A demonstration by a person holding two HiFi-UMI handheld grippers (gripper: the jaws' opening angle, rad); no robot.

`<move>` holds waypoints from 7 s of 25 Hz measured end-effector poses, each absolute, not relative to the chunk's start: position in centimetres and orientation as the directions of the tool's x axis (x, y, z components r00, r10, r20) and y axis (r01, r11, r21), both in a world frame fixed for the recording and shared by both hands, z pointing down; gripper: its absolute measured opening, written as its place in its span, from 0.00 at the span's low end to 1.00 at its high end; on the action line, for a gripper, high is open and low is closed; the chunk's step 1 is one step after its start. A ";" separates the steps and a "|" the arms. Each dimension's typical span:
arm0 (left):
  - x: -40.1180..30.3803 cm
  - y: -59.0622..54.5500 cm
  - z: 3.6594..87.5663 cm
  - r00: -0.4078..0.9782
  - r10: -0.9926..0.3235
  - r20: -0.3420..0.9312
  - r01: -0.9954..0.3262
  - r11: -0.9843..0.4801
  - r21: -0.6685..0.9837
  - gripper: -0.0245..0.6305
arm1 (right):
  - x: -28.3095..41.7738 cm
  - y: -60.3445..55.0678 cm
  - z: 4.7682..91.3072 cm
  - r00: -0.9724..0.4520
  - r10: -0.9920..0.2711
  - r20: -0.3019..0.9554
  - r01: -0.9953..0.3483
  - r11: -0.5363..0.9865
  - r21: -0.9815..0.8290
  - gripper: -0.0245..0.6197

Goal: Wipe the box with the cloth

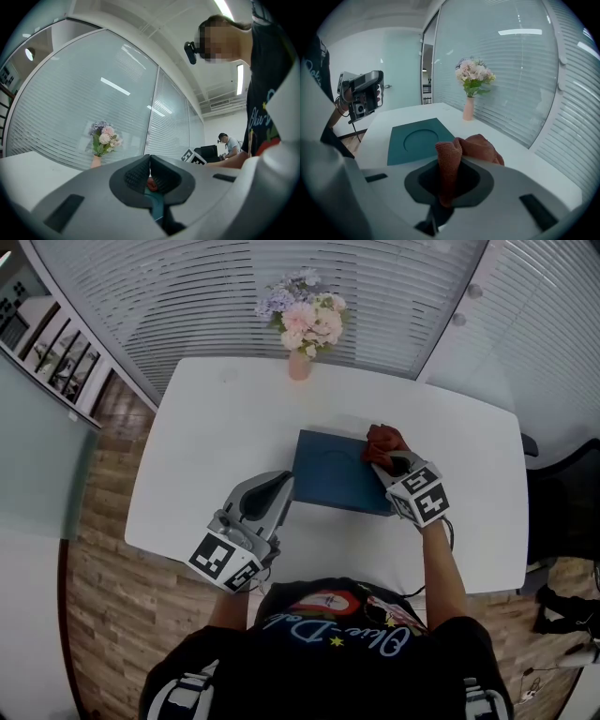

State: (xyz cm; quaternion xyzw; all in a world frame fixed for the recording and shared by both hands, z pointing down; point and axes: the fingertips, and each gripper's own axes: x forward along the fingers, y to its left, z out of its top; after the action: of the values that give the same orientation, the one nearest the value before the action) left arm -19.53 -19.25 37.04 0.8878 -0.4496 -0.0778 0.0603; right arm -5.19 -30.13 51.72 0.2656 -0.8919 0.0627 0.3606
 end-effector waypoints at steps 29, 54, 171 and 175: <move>-22.3 -18.8 37.6 0.514 -0.854 -0.083 -0.832 -0.519 0.194 0.04 | -21.7 -22.6 51.3 -0.694 -0.231 0.682 -0.090 0.967 0.237 0.08; -20.2 -19.5 37.6 0.572 -0.816 -0.085 -0.794 -0.577 0.193 0.04 | -10.8 -23.7 52.0 -0.619 -0.326 0.714 -0.285 0.941 0.183 0.08; -16.5 -18.3 37.6 0.617 -0.787 0.004 -0.780 -0.610 0.141 0.04 | 8.5 -22.3 36.1 -0.471 -0.879 0.073 -0.881 0.473 0.014 0.08; -16.6 -18.4 37.4 0.605 -0.796 0.007 -0.790 -0.599 0.134 0.04 | 8.6 -22.6 36.1 -0.487 -0.870 0.077 -0.873 0.489 -0.003 0.08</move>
State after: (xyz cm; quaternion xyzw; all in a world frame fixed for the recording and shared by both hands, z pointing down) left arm -16.59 -18.40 37.42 0.8937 -0.4436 -0.0267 0.0620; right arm 8.59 -22.60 36.13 0.5053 -0.8621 0.0208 0.0327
